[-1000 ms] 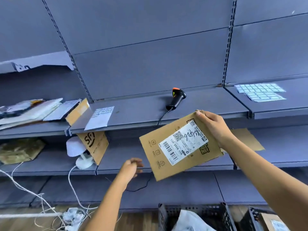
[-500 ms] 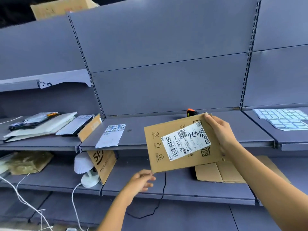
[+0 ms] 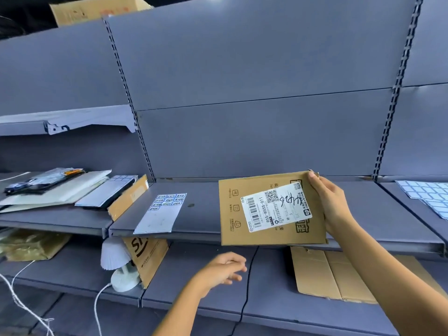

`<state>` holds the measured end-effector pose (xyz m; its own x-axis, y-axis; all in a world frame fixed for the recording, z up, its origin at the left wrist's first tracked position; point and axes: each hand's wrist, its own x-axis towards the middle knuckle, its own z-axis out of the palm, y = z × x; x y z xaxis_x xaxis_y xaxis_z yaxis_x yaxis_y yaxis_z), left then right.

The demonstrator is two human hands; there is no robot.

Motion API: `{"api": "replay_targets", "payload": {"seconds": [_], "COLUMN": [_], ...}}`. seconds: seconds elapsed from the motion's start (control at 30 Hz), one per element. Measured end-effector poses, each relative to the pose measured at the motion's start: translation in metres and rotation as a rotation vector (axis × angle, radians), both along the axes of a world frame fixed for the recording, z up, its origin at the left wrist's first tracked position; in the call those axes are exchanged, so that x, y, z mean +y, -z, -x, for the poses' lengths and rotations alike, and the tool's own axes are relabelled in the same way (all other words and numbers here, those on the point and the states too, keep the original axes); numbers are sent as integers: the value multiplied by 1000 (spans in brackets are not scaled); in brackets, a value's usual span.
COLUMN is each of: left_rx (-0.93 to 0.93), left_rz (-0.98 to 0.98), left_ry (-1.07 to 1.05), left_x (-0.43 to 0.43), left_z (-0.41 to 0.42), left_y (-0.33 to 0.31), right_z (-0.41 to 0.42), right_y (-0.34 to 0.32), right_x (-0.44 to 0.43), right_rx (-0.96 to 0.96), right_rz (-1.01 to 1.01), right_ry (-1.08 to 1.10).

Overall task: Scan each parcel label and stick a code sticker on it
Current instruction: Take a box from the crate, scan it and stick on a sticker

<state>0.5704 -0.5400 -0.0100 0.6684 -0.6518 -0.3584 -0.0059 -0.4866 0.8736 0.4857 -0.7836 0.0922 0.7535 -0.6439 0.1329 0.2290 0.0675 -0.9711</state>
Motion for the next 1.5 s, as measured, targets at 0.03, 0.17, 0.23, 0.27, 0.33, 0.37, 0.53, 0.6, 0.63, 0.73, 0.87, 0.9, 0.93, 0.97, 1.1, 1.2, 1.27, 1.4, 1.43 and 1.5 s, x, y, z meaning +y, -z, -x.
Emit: {"api": "replay_targets", "payload": {"seconds": [0.03, 0.17, 0.23, 0.27, 0.33, 0.37, 0.53, 0.6, 0.63, 0.73, 0.87, 0.9, 0.93, 0.97, 1.1, 1.2, 1.27, 1.4, 1.43, 1.5], "left_rx": [-4, 3, 34, 69, 130, 132, 178, 185, 175, 167, 218, 222, 224, 223, 237, 213, 188, 182, 179, 168], "left_rz": [3, 43, 106, 141, 186, 197, 308, 371, 413, 557, 747, 795, 841, 879, 916, 895, 878, 866, 865, 863], "left_ry": [12, 68, 82, 91, 132, 151, 184, 188, 176, 76, -34, -51, -79, -107, -143, -140, -136, -136, -132, -118], "left_x": [-3, -12, -18, -21, -28, -32, -56, -66, -71, -85, -94, -94, -92, -90, -83, -76, -74, -73, -74, -75], "left_z": [-10, -62, -89, -101, -124, -133, -173, -185, -190, -202, -221, -226, -232, -239, -264, -271, -273, -273, -273, -272], "left_y": [0, -5, -12, -16, -24, -27, -38, -43, -44, -48, -57, -62, -67, -72, -82, -81, -77, -68, -67, -67], "right_z": [-8, -51, -73, -83, -104, -112, -147, -159, -165, -182, -197, -199, -198, -198, -190, -184, -182, -173, -168, -157], "right_y": [0, 2, -2, -4, -9, -10, -10, -11, -10, -2, 20, 27, 34, 43, 65, 74, 77, 78, 78, 80], "right_x": [-1, -2, -2, -2, -4, -5, -9, -10, -11, -8, 1, 2, 5, 6, 12, 18, 20, 10, 5, -12], "right_rx": [-7, -34, -50, -56, -74, -81, -100, -120, -137, -209, -329, -333, -321, -296, -86, 25, 66, 176, 205, 300], "right_rz": [-10, -29, -28, -29, -32, -37, -76, -97, -118, -220, -284, -270, -255, -235, -67, 16, 76, 252, 298, 439], "right_ry": [16, 57, 79, 94, 123, 132, 198, 238, 265, 318, 215, 176, 129, 84, -56, -111, -53, 268, 367, 604]}}
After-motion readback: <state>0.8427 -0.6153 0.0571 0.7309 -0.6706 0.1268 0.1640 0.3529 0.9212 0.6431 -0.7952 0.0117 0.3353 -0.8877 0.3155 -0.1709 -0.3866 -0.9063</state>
